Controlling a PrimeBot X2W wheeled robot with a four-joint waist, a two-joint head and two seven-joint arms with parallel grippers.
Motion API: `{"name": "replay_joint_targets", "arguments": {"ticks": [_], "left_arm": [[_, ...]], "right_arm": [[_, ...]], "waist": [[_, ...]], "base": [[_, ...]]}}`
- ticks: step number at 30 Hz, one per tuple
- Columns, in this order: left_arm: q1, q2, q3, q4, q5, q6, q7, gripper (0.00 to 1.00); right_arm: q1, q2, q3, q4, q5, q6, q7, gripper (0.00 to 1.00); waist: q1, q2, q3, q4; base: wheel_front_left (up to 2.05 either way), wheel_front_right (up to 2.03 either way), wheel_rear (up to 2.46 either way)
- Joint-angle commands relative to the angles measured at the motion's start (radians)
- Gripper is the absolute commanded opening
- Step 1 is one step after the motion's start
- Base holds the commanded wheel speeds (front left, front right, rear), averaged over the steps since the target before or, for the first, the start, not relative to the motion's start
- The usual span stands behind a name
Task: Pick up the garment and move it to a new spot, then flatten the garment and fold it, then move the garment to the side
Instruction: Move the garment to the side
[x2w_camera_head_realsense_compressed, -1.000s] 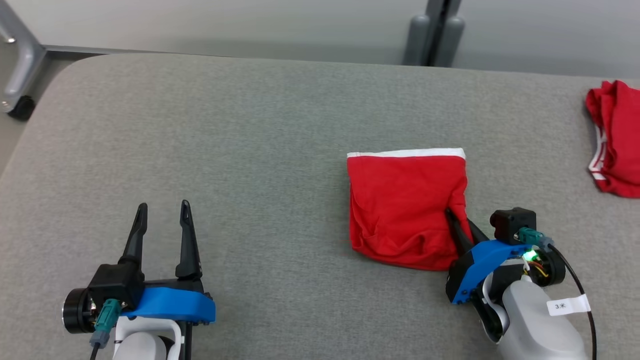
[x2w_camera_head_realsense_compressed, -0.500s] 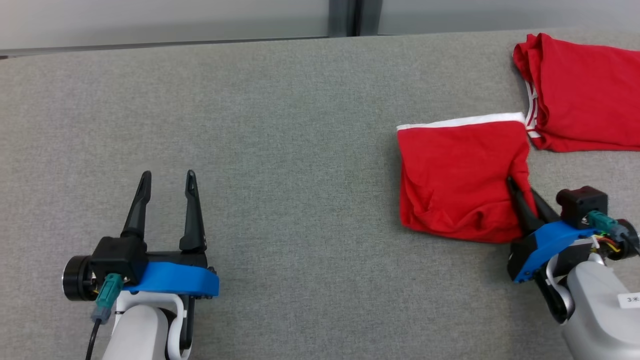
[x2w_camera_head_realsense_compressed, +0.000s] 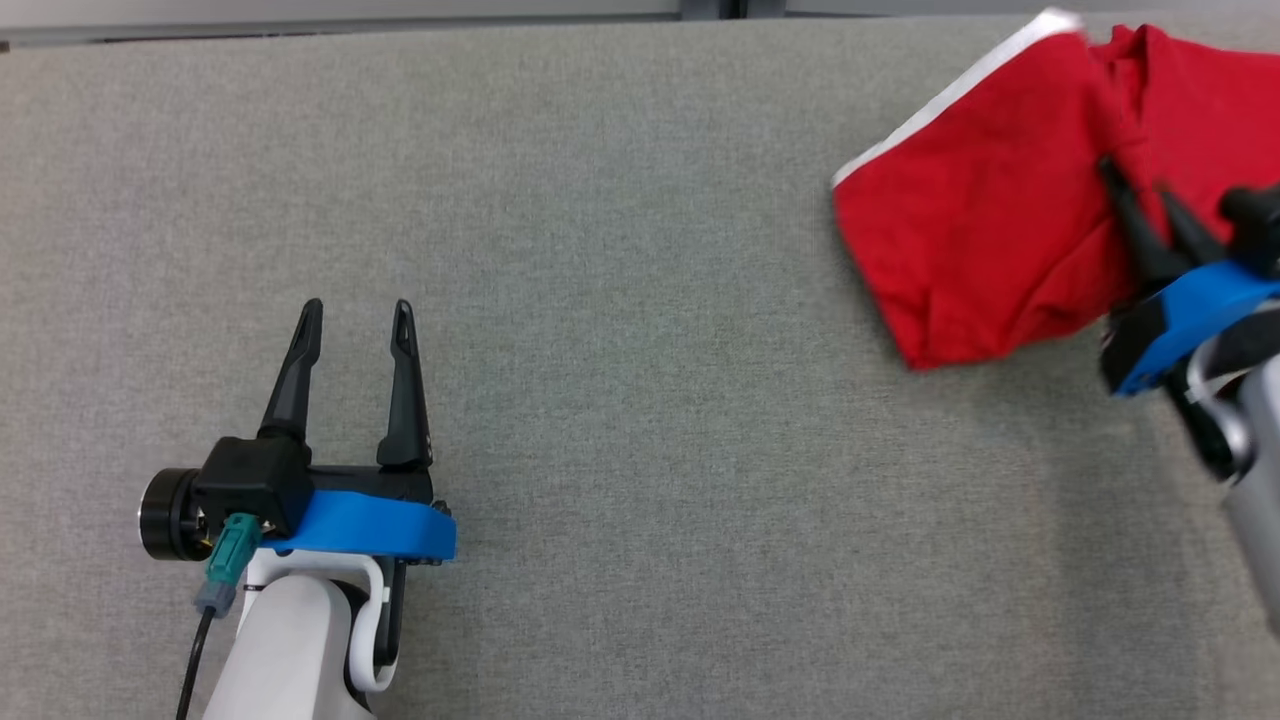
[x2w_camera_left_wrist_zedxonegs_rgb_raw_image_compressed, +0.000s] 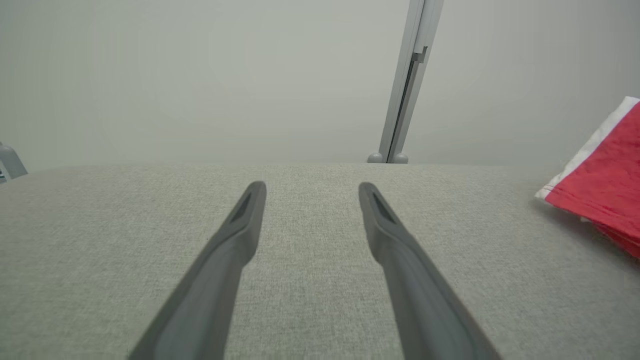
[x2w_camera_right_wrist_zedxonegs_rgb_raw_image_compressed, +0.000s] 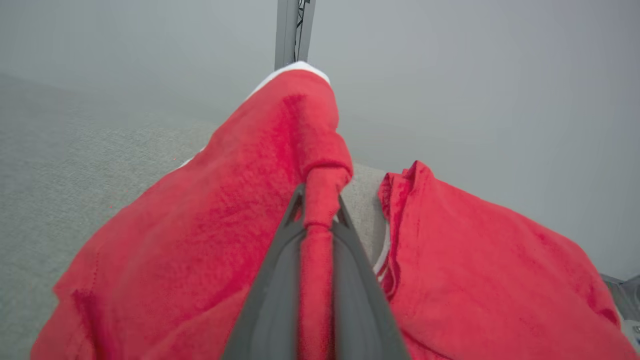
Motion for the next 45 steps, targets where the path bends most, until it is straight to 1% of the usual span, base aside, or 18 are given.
{"name": "replay_joint_targets", "arguments": {"ticks": [1,2,3,11,15,18,23,27,29,30,31,32,38,41,45], "left_arm": [[-0.028,0.001,-0.001,-0.007,-0.005,0.008,-0.004,1.0],[-0.029,0.001,0.0,-0.01,-0.005,0.008,-0.005,1.0],[-0.029,0.001,0.0,-0.01,-0.005,0.008,-0.005,1.0],[-0.057,0.012,-0.001,-0.046,0.005,0.014,-0.007,1.0],[-0.077,0.021,-0.002,-0.069,0.011,0.014,-0.005,1.0],[-0.088,0.026,-0.005,-0.078,0.013,0.011,-0.003,1.0],[-0.094,0.033,-0.004,-0.085,0.009,0.016,-0.004,1.0],[-0.093,0.034,-0.008,-0.087,0.007,0.018,-0.004,1.0],[-0.089,0.037,-0.006,-0.09,0.004,0.024,-0.004,1.0],[-0.088,0.038,-0.005,-0.092,0.003,0.025,-0.004,1.0],[-0.087,0.04,-0.006,-0.093,0.003,0.026,-0.004,1.0],[-0.088,0.04,-0.008,-0.093,0.003,0.027,-0.003,1.0],[-0.092,0.041,-0.013,-0.085,-0.002,0.028,-0.001,1.0],[-0.074,0.043,-0.008,-0.076,-0.007,0.032,-0.003,1.0],[-0.046,0.042,-0.002,-0.062,-0.016,0.035,-0.005,1.0]], "right_arm": [[-0.041,-0.043,-0.002,-0.006,-0.003,0.0,0.015,0.0],[-0.052,-0.064,-0.004,-0.007,-0.003,0.0,0.022,0.0],[-0.052,-0.064,-0.004,-0.007,-0.003,0.0,0.022,0.0],[-0.152,-0.259,-0.043,0.014,0.028,0.0,0.089,0.0],[-0.191,-0.338,-0.066,0.037,0.061,0.0,0.109,0.0],[-0.212,-0.395,-0.056,0.055,0.063,0.0,0.129,0.0],[-0.231,-0.441,-0.062,0.108,0.069,0.0,0.159,0.0],[-0.243,-0.449,-0.09,0.167,0.063,0.0,0.175,0.0],[-0.241,-0.43,-0.106,0.2,0.057,0.0,0.178,0.0],[-0.244,-0.424,-0.11,0.207,0.053,0.0,0.172,0.1],[-0.247,-0.419,-0.114,0.213,0.049,0.0,0.166,0.36],[-0.25,-0.411,-0.119,0.219,0.046,0.0,0.165,1.0],[-0.282,-0.38,-0.167,0.263,-0.019,0.0,0.14,1.0],[-0.28,-0.351,-0.178,0.265,-0.063,0.0,0.113,1.0],[-0.263,-0.31,-0.186,0.242,-0.089,0.0,0.073,1.0]], "waist": [[-0.0001,0.0,0.031,0.016],[-0.0001,0.0,0.04,0.017],[-0.0001,0.0,0.04,0.017],[-0.0001,0.0,0.128,0.003],[-0.0001,0.0,0.165,-0.002],[-0.0001,0.0,0.181,0.001],[-0.0001,0.0,0.191,0.003],[-0.0001,0.0,0.189,0.011],[-0.0001,0.0,0.187,0.012],[-0.0001,0.0,0.187,0.012],[-0.0001,0.0,0.188,0.012],[-0.0001,0.0,0.189,0.012],[-0.0001,0.0,0.174,0.015],[-0.0001,0.0,0.144,0.015],[-0.0001,0.0,0.089,0.018]], "base": [[0.0,0.0,0.0],[0.0,0.0,0.0],[0.0,0.0,0.0],[0.0,0.0,0.0],[0.0,0.0,0.0],[0.0,0.0,0.0],[0.0,0.0,0.0],[0.0,0.0,0.0],[0.0,0.0,0.0],[0.0,0.0,0.0],[0.0,0.0,0.0],[0.0,0.0,0.0],[0.0,0.0,0.0],[0.0,0.0,0.0],[0.0,0.0,0.0]]}}
